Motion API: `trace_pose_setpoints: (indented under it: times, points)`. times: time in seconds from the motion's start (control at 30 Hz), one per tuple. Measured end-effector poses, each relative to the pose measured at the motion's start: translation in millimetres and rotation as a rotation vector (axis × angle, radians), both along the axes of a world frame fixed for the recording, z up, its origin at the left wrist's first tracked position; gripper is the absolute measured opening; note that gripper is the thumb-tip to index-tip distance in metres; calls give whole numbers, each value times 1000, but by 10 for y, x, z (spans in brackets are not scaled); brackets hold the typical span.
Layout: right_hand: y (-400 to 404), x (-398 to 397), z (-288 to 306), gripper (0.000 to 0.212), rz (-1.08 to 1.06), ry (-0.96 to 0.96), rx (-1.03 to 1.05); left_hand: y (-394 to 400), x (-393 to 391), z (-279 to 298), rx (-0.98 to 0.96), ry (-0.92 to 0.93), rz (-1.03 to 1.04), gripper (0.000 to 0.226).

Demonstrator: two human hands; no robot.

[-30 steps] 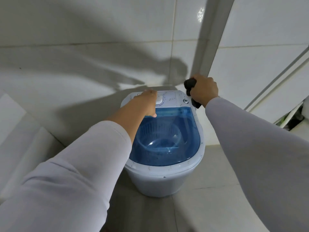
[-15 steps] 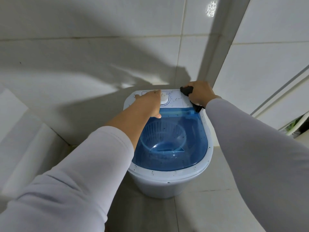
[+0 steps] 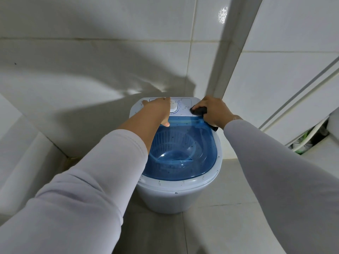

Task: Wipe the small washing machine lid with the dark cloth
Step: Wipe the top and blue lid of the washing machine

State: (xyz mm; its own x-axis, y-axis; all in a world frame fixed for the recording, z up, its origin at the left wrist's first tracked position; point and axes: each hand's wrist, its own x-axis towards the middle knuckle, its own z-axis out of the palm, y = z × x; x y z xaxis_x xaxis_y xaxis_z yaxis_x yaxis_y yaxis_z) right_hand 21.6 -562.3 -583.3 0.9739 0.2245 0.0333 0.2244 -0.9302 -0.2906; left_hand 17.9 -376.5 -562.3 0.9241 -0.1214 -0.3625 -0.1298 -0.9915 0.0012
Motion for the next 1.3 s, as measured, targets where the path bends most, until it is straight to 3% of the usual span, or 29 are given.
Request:
trace_pose_setpoints:
  times: [0.3,0.5,0.7,1.3]
  points:
    - [-28,-33,127,36,79,29,-84,40,-21,-22,-53,-17,6,101]
    - [-94,202,332,42,-202,-100,142,72,20,-94,-89,-28,-9,105]
    - [-15,284,108,47,-148,-39,99,82,24,-132,-90,-45,-19,103]
    - [-187,-164,-71,45,-342,107,237,79,-35,-128,-71,-76,-14,100]
